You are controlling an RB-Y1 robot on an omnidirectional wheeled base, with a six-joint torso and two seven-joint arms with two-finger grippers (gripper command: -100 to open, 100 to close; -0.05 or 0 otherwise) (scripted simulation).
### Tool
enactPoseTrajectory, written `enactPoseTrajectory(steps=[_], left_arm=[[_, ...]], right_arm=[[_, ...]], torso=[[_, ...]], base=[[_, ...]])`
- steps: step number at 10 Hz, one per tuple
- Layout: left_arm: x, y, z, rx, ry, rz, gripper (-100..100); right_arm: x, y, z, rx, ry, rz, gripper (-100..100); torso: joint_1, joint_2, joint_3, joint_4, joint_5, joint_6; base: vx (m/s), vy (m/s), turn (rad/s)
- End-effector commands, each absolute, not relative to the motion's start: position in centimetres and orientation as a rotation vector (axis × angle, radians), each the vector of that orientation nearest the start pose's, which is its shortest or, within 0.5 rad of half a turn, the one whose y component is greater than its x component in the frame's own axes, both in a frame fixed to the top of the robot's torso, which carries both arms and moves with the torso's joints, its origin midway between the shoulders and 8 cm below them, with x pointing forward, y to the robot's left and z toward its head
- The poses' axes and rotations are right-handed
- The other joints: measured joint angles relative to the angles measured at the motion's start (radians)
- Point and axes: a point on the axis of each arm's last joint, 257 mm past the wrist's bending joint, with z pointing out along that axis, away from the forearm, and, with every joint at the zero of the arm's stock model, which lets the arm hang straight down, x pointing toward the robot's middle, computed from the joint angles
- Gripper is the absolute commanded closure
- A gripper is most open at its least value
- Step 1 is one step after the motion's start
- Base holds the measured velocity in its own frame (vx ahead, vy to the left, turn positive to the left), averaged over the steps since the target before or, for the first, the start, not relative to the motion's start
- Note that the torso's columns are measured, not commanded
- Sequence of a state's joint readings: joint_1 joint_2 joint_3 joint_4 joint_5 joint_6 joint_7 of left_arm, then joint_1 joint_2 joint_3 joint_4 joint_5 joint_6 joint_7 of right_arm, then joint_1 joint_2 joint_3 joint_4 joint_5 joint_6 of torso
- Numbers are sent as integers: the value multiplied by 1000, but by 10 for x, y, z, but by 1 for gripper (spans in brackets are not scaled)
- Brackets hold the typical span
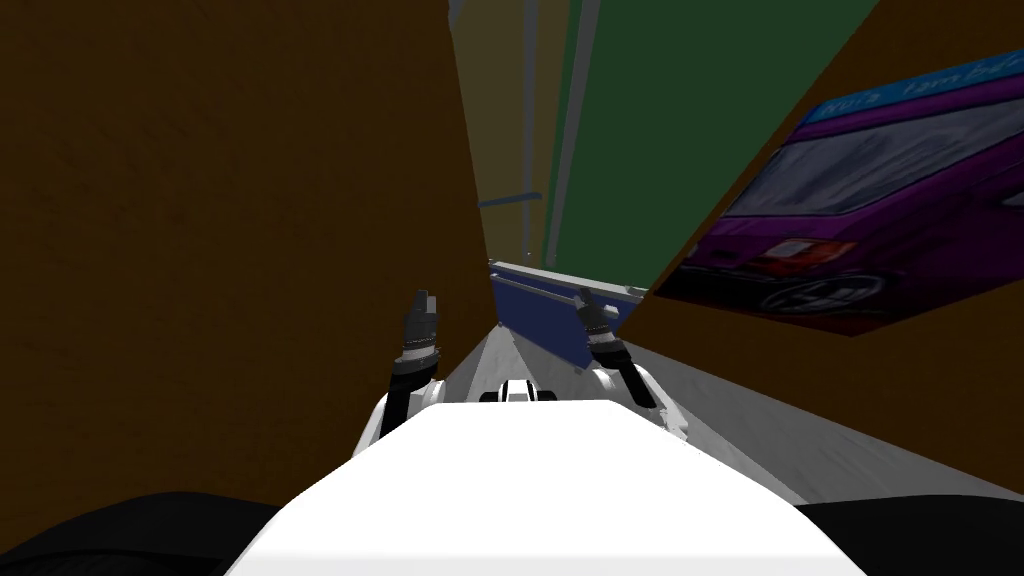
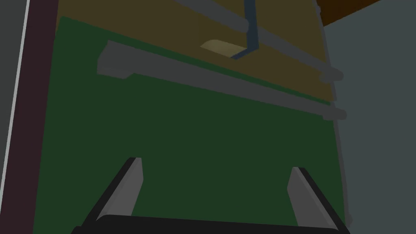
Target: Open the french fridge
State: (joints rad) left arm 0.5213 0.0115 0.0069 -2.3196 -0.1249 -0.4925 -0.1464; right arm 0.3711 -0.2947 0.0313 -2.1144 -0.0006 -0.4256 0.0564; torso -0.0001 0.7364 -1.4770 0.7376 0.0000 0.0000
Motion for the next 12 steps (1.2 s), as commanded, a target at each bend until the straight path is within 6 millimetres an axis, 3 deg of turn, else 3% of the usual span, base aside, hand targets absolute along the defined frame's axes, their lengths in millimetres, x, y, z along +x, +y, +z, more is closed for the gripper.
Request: enactPoseTrajectory(steps=[1,7,10,12], left_arm=[[338,266,32,-501,714,-1074,0],[338,266,32,-501,714,-1075,0],[338,266,32,-501,714,-1074,0],[338,266,32,-501,714,-1074,0]], right_arm=[[416,-257,-49,436,1065,1113,-100],[458,-301,-101,247,1289,745,-100],[466,-314,-112,217,1328,670,-100],[479,-342,-125,142,1391,521,-100]], torso=[[0,0,0,0,0,0],[1,1,0,0,0,0],[-3,3,2,1,-1,0],[0,2,1,1,0,0]], base=[[67,135,34],[54,145,41],[28,69,16],[31,87,41]])
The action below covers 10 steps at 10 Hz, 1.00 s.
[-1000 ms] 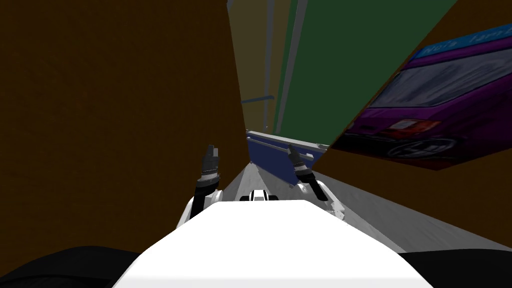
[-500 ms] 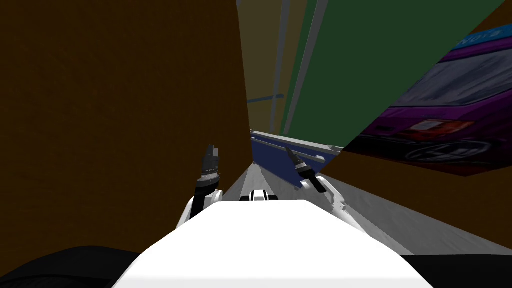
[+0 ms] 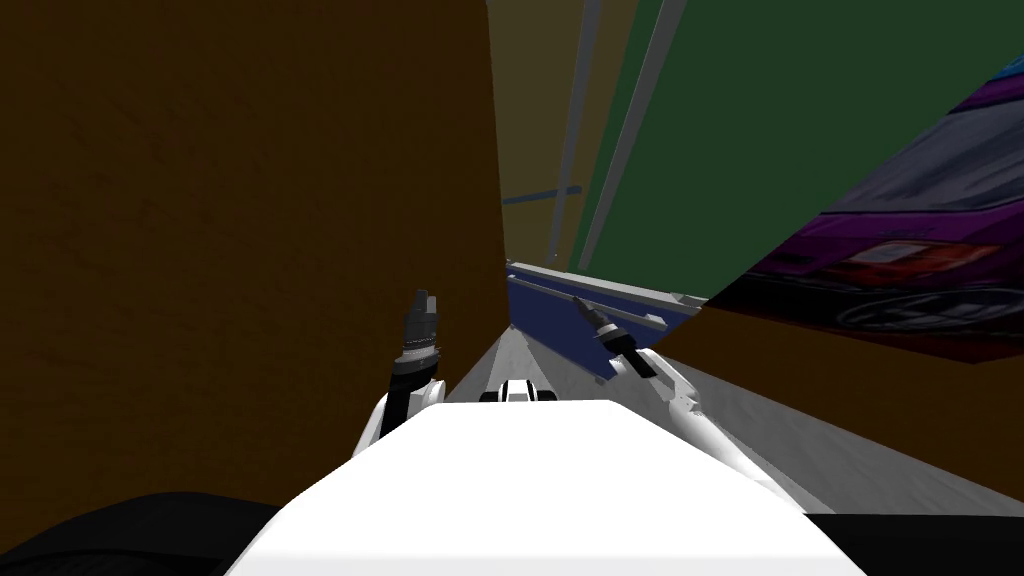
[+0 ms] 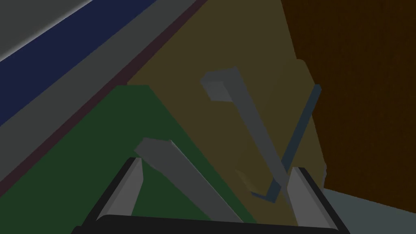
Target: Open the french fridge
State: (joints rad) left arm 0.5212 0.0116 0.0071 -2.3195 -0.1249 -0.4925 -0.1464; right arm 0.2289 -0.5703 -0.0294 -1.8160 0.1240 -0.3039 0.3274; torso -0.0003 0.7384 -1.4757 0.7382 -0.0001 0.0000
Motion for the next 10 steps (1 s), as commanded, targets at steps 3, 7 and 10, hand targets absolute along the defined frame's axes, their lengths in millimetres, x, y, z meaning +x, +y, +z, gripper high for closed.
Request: enactPoseTrajectory(steps=[3,7,10], left_arm=[[338,266,32,-501,714,-1074,0],[338,266,32,-501,714,-1074,0],[338,266,32,-501,714,-1074,0]], right_arm=[[486,-360,-132,108,1425,439,-100],[503,-419,-142,-4,1506,186,-100],[512,-464,-140,-76,1546,10,-100]], torso=[[1,-1,-1,0,0,0],[1,0,0,0,0,0],[2,-1,-1,0,1,0]], base=[[38,94,15],[39,89,27],[51,117,34]])
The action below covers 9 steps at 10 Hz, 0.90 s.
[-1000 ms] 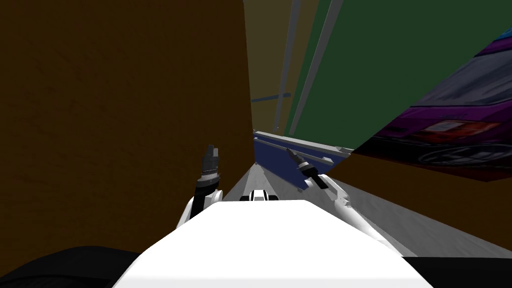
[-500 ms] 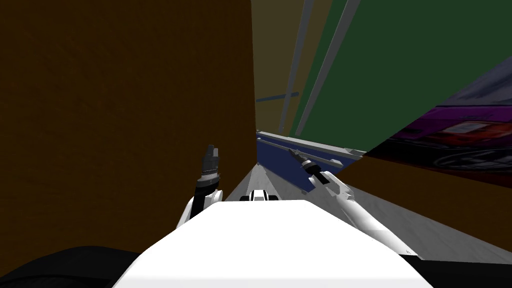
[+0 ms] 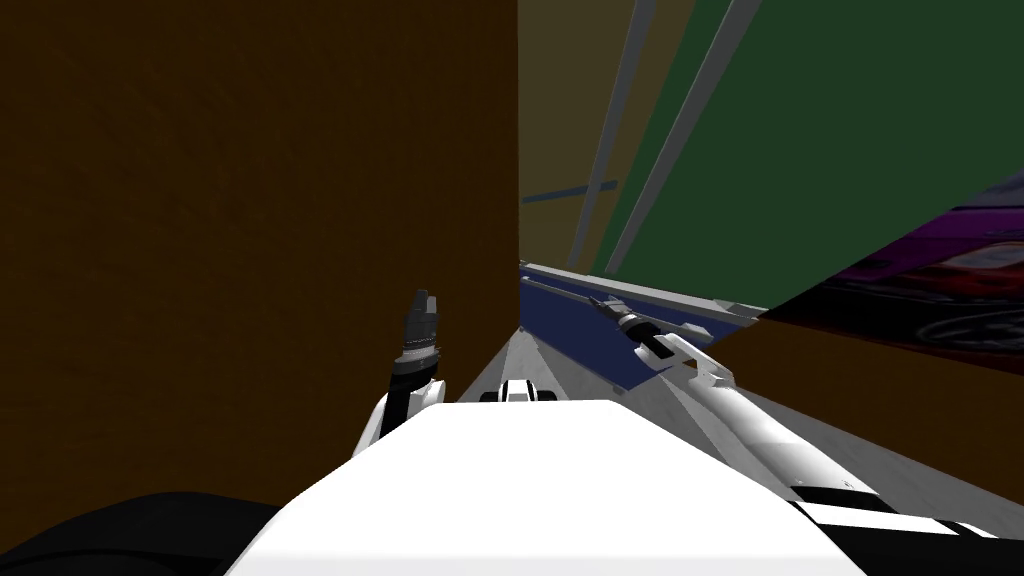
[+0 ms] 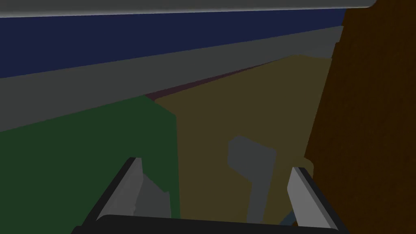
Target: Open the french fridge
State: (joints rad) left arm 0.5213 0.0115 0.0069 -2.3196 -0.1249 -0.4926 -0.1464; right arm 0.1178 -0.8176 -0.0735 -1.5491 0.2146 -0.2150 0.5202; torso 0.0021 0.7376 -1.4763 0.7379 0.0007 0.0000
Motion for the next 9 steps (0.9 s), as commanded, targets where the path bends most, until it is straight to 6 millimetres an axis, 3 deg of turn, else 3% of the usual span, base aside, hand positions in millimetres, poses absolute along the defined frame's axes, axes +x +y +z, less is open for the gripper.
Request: enactPoseTrajectory(steps=[1,3,6,9], left_arm=[[338,266,32,-501,714,-1074,0],[338,266,32,-501,714,-1074,0],[338,266,32,-501,714,-1074,0],[338,266,32,-501,714,-1074,0]], right_arm=[[515,-488,-136,-110,1562,-77,-100],[520,-527,-121,-174,1576,-236,-100],[520,-555,-114,-200,1591,-330,-100],[518,-613,-82,-269,1599,-550,-100]], torso=[[-3,1,1,0,-1,0],[-3,0,0,0,-1,0],[-3,1,1,0,-1,0],[-1,-1,0,0,0,0]], base=[[44,93,31],[59,113,39],[33,76,15],[42,78,28]])
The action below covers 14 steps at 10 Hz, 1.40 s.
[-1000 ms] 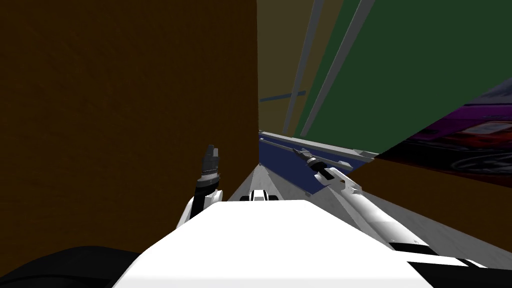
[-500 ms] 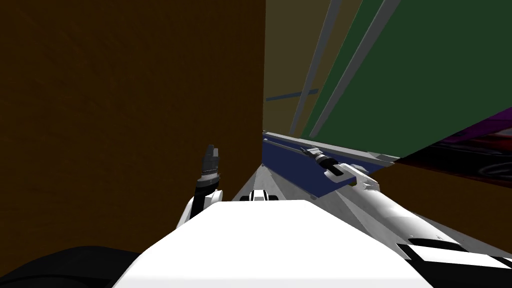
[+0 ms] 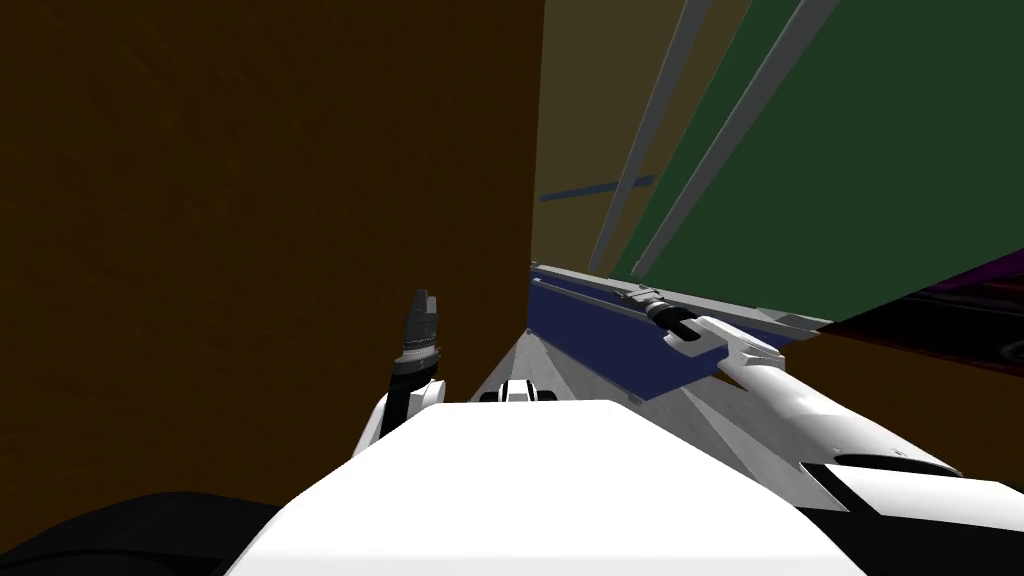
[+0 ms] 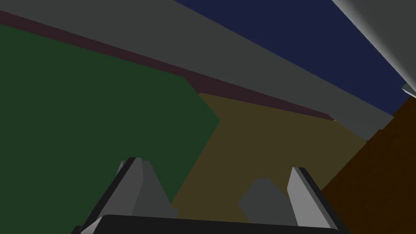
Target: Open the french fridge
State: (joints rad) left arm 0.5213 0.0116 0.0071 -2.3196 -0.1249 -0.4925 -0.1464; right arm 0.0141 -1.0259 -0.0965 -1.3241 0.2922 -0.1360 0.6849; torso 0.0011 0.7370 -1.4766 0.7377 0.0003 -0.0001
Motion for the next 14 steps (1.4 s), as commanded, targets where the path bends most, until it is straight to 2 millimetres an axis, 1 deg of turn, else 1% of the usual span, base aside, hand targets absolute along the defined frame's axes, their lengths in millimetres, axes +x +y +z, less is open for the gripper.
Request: enactPoseTrajectory(steps=[1,3,6,7,8,9,10,11,14], left_arm=[[338,266,32,-501,714,-1074,0],[338,266,32,-501,714,-1074,0],[338,266,32,-501,714,-1074,0],[338,266,32,-501,714,-1074,0],[338,266,32,-501,714,-1074,0],[338,266,32,-501,714,-1074,0],[338,266,32,-501,714,-1074,0],[338,266,32,-500,714,-1074,0],[338,266,32,-500,714,-1074,0]], right_arm=[[517,-629,-71,-288,1598,-612,-100],[514,-655,-49,-318,1593,-719,-100],[508,-683,-21,-351,1582,-840,-100],[513,-678,-28,-342,1586,-812,-100],[512,-680,-27,-343,1586,-819,-100],[512,-680,-27,-342,1586,-819,100],[520,-656,-23,-396,1561,-769,100],[520,-656,-23,-396,1561,-769,100],[530,-616,-22,-481,1526,-683,100]], torso=[[1,0,0,0,0,0],[0,2,1,0,0,0],[-2,2,1,1,0,0],[-2,1,1,0,0,0],[-2,1,1,0,-1,-1],[-2,1,1,0,-1,-1],[-1,0,0,-1,-2,-3],[-1,5,3,-1,-3,-6],[2,3,2,0,0,-1]], base=[[37,101,30],[43,102,24],[30,59,17],[15,21,-8],[0,0,0],[3,-6,-28],[-130,-88,-25],[-214,-102,40],[-224,-93,33]])
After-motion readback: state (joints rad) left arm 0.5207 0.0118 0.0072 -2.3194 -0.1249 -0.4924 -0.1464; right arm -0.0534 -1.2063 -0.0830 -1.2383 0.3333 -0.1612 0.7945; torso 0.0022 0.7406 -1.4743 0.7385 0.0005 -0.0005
